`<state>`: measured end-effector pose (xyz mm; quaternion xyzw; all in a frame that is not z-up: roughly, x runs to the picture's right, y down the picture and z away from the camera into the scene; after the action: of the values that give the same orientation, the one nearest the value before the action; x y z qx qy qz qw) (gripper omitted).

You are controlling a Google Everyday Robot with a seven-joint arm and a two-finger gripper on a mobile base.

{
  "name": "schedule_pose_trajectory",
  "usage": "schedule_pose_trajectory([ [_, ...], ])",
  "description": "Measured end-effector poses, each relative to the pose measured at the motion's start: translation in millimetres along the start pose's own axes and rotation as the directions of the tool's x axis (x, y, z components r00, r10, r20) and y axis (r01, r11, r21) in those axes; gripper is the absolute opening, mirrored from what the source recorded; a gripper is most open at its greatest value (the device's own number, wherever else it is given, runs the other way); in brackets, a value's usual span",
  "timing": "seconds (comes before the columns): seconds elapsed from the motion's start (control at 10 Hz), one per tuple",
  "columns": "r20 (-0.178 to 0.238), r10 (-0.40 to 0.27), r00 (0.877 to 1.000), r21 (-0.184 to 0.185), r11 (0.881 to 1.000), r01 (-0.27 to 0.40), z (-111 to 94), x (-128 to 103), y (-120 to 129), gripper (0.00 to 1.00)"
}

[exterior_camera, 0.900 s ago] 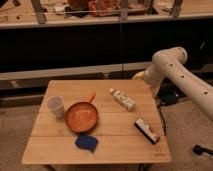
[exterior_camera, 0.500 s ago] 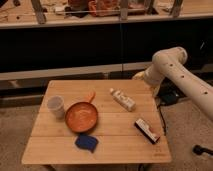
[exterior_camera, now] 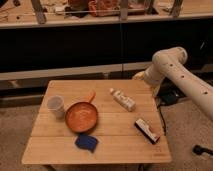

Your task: Pick up the ceramic cup

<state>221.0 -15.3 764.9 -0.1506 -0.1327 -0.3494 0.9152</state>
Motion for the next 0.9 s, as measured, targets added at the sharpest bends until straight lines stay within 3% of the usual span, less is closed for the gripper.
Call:
schedule_pose_trajectory([
  [0.6, -0.001, -0.002, 1.0, 0.0, 1.0, 0.002, -0.1, -0.4, -0.3, 0.8],
  [0.9, -0.005, -0.049, 0.999, 0.008, 0.999, 0.05, 2.6, -17.3, -27.1, 0.8],
])
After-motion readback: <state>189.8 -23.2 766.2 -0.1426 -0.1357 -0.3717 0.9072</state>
